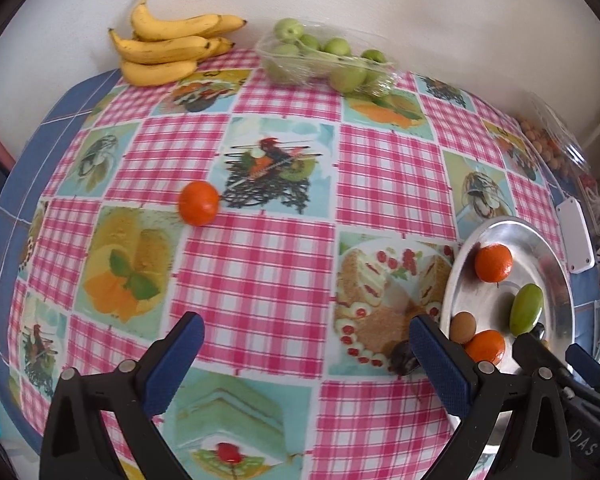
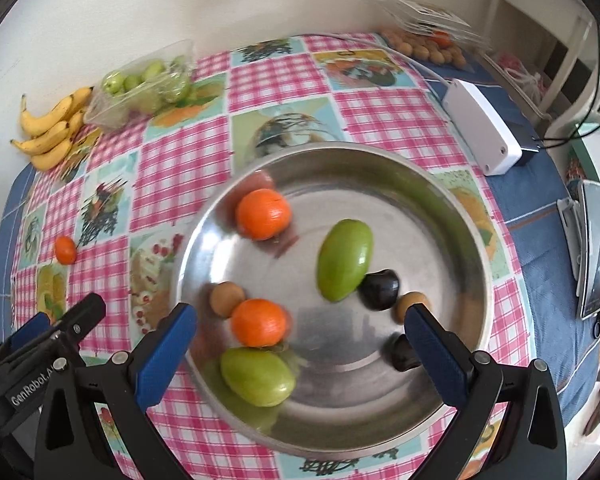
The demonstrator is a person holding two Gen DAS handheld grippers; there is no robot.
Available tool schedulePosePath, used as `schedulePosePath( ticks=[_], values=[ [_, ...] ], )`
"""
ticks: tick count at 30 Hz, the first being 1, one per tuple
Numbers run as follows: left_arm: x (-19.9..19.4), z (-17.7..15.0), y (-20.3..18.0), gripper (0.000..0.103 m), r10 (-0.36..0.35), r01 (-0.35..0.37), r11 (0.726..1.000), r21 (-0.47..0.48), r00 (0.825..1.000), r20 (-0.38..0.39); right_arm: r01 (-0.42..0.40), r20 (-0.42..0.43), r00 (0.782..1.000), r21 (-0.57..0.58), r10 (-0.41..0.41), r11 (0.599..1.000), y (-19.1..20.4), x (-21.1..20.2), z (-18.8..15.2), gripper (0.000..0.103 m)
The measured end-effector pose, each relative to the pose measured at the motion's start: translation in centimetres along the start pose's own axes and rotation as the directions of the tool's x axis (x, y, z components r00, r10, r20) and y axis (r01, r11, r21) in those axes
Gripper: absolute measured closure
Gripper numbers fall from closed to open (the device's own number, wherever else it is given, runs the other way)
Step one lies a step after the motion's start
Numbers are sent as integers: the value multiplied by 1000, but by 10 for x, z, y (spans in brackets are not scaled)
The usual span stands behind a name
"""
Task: Organize fruits
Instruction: 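Withdraw both grippers and move them toward the last plum and orange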
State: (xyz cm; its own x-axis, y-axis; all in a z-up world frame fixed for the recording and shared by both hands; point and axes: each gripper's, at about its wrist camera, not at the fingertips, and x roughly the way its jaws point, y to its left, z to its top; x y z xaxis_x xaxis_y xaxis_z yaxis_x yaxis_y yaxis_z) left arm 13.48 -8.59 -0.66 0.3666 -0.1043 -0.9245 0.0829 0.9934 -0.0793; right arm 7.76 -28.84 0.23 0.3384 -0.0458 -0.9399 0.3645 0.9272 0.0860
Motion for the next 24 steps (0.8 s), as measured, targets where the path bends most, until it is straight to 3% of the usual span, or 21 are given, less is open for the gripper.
schedulePosePath(
  ticks=[11, 24],
  values=[
    [-12, 2, 58, 0, 43, -42, 997, -69, 999, 7, -85, 32, 995, -145, 90, 986, 65, -5, -10, 0],
    [-12, 1, 111, 0, -1, -2, 992, -123, 1000, -22, -152, -17, 988, -215, 152, 965, 112, 7, -30, 0]
  ],
)
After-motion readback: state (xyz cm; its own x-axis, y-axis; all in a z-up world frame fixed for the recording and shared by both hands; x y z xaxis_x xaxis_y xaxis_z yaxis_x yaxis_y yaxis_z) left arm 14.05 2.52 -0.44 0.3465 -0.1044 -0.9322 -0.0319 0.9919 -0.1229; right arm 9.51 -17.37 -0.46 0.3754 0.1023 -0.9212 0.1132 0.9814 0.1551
